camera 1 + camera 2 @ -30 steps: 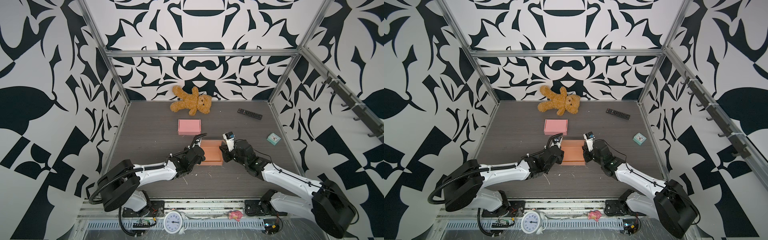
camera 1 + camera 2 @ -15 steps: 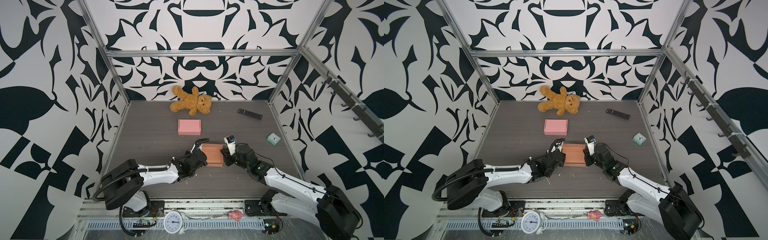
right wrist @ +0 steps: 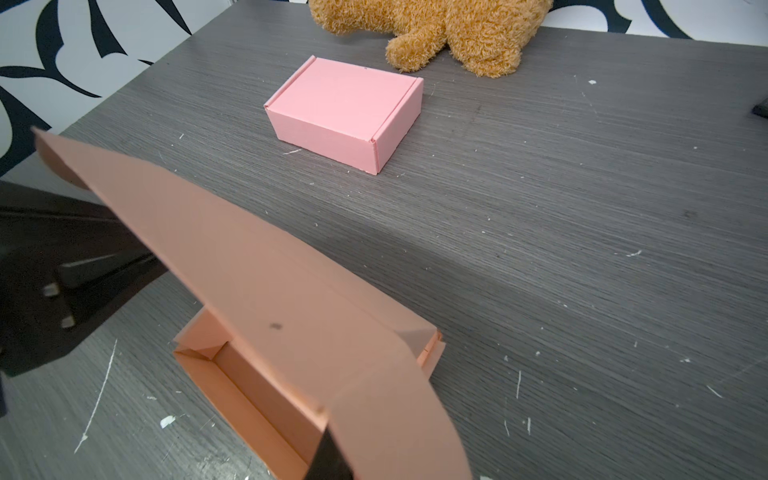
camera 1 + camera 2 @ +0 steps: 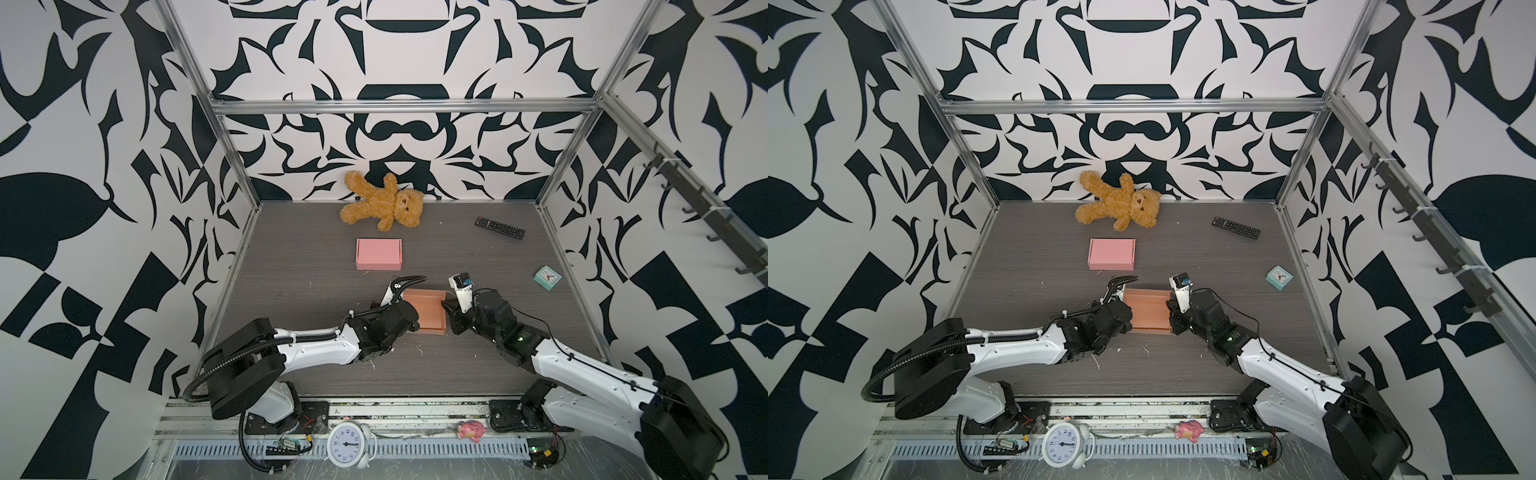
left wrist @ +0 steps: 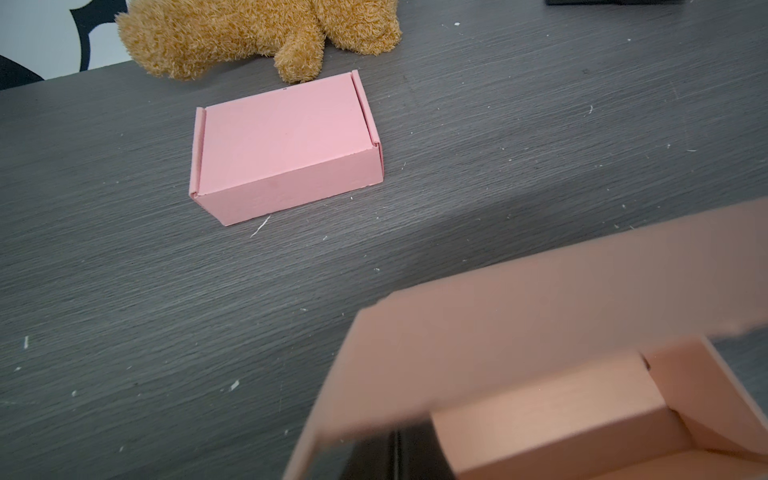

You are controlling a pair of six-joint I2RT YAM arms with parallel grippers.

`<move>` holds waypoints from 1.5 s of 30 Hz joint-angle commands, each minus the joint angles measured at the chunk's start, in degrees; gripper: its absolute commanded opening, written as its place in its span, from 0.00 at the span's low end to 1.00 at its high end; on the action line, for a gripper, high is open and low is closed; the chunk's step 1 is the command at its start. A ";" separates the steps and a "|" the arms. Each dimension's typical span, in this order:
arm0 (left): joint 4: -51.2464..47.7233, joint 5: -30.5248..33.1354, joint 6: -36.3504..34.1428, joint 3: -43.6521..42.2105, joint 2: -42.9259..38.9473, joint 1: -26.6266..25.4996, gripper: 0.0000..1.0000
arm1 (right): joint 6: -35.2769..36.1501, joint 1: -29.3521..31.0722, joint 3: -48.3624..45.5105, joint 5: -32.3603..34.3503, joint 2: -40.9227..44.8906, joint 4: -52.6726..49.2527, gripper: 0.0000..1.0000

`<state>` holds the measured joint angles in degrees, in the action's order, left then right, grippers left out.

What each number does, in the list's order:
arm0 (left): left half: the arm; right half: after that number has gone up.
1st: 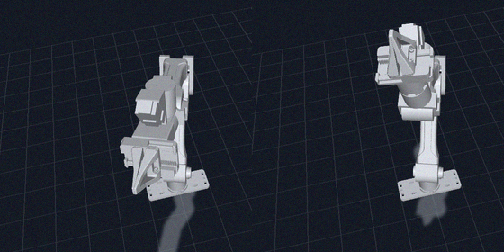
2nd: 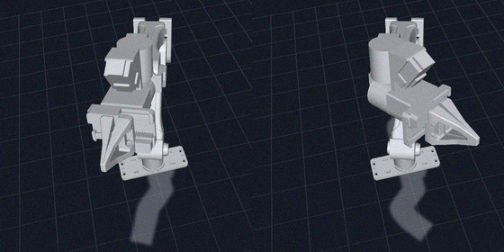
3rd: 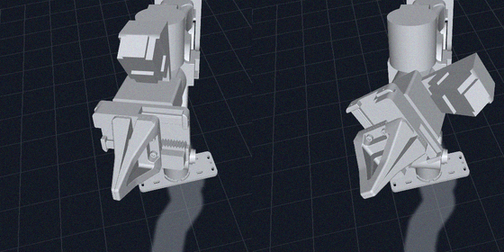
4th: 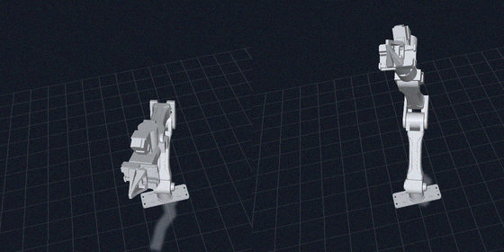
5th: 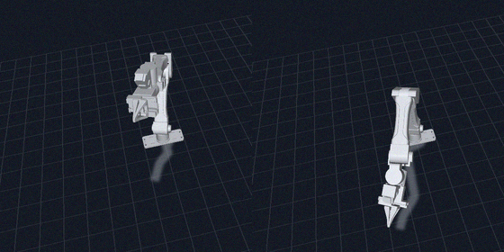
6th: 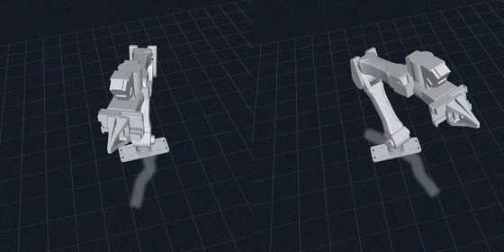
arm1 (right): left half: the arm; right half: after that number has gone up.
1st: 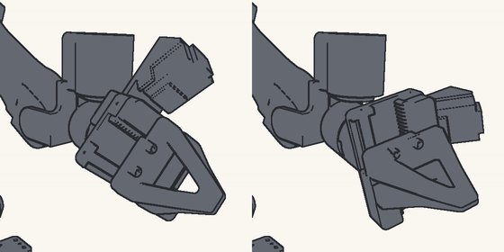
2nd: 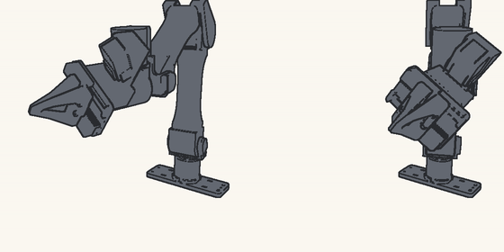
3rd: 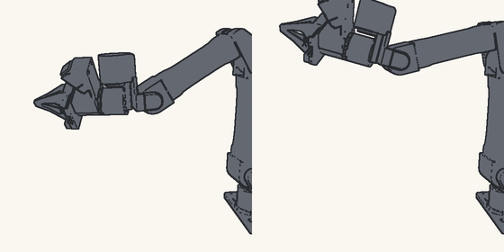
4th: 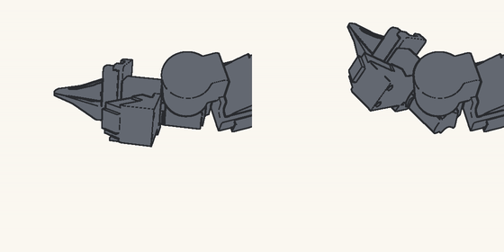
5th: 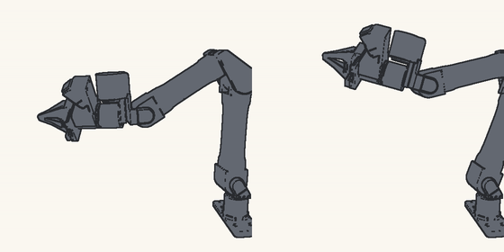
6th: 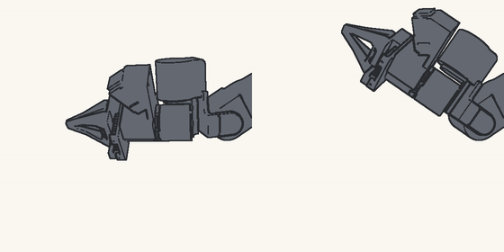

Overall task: Fold the paper box
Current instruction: 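Lower the lid down over the tray with both grippers, pressing it shut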

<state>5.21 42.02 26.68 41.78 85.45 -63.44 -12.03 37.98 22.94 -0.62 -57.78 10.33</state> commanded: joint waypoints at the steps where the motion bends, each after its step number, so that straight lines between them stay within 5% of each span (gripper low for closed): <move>1: -4.78 -0.62 2.43 0.28 0.81 -0.27 0.06 | 0.61 0.35 0.13 0.01 0.83 1.01 0.14; 21: -1.13 -4.58 9.27 -0.85 1.38 -0.25 0.06 | 0.34 0.35 -0.61 -0.52 1.02 1.42 0.14; 35: 4.52 -1.02 11.56 -4.64 4.48 -1.09 0.07 | 0.96 0.38 -0.63 -0.69 0.90 1.04 0.14; 45: 2.69 1.92 12.71 -3.68 6.28 -2.78 0.08 | -0.29 0.36 -2.03 -0.56 3.95 -0.84 0.25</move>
<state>9.93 42.33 37.26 38.09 90.00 -66.02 -11.68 37.98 21.58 -1.08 -55.77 9.61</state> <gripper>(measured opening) 0.082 0.242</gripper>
